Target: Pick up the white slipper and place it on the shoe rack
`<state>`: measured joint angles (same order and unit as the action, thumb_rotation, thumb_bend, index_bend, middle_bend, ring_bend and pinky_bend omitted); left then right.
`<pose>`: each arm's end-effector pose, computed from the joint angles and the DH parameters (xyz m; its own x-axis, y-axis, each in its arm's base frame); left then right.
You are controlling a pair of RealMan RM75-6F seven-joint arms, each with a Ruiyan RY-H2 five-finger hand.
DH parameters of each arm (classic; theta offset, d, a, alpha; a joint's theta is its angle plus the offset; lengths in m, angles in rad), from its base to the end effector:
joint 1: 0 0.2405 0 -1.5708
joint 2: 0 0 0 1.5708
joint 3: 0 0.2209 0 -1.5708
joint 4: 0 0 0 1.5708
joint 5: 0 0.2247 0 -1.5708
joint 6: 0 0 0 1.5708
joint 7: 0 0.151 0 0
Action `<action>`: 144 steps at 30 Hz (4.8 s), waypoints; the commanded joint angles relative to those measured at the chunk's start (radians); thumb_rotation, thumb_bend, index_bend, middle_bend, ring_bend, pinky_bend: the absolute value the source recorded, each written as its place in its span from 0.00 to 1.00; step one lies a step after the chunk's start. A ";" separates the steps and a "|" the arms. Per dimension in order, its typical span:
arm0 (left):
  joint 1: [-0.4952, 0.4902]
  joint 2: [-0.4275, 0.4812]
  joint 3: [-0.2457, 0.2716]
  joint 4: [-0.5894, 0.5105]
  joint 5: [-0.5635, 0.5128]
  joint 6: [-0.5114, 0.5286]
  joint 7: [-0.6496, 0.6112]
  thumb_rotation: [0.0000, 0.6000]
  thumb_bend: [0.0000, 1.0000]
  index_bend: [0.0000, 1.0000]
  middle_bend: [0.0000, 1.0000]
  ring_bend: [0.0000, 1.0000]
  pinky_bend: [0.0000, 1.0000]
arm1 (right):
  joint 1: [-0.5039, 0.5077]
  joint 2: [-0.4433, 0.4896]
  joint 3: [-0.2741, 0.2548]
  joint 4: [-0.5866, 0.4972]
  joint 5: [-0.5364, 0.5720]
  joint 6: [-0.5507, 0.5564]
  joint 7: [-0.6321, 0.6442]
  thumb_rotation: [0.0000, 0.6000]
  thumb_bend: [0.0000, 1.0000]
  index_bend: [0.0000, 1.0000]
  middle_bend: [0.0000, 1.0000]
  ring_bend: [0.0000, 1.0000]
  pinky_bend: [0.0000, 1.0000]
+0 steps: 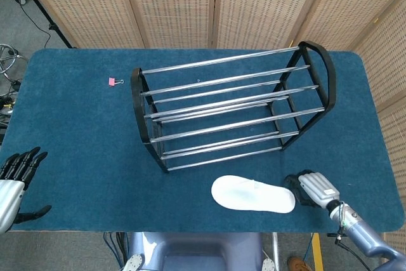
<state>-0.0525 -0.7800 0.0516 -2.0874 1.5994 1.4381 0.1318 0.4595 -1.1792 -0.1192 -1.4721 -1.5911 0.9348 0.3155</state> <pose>-0.2152 0.1500 0.1556 0.3992 0.1540 0.9038 0.9168 -0.0745 -0.3923 -0.2809 -0.2320 0.0350 0.3545 -0.5619 0.7474 -0.9335 -0.2587 0.2482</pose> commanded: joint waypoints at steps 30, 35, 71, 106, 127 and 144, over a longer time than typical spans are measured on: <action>-0.002 0.003 0.000 0.000 -0.003 -0.003 -0.008 1.00 0.00 0.00 0.00 0.00 0.00 | -0.010 -0.016 -0.006 0.001 0.007 0.015 -0.101 1.00 0.75 0.35 0.42 0.32 0.23; -0.001 0.001 0.001 -0.001 -0.002 -0.003 -0.004 1.00 0.00 0.00 0.00 0.00 0.00 | -0.006 -0.010 -0.031 -0.021 -0.017 -0.001 -0.110 1.00 0.75 0.36 0.42 0.33 0.23; 0.001 0.002 0.001 -0.002 -0.004 0.001 -0.007 1.00 0.00 0.00 0.00 0.00 0.00 | -0.037 -0.049 -0.057 -0.035 -0.199 0.201 -0.131 1.00 0.63 0.22 0.21 0.23 0.19; -0.005 0.017 0.003 0.004 0.002 -0.009 -0.050 1.00 0.00 0.00 0.00 0.00 0.00 | 0.112 -0.307 0.003 0.235 -0.410 0.291 -0.394 1.00 0.27 0.21 0.16 0.12 0.19; -0.008 0.021 0.003 0.005 0.000 -0.013 -0.063 1.00 0.00 0.00 0.00 0.00 0.00 | 0.092 -0.399 -0.031 0.354 -0.397 0.420 -0.282 1.00 0.58 0.62 0.52 0.44 0.49; -0.007 0.014 0.008 -0.001 0.006 -0.017 -0.043 1.00 0.00 0.00 0.00 0.00 0.00 | 0.002 -0.365 0.015 0.337 -0.312 0.585 -0.260 1.00 0.61 0.64 0.55 0.47 0.54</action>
<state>-0.0597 -0.7658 0.0592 -2.0880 1.6051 1.4209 0.0887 0.4694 -1.5451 -0.1123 -1.1332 -1.9080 1.5061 0.0616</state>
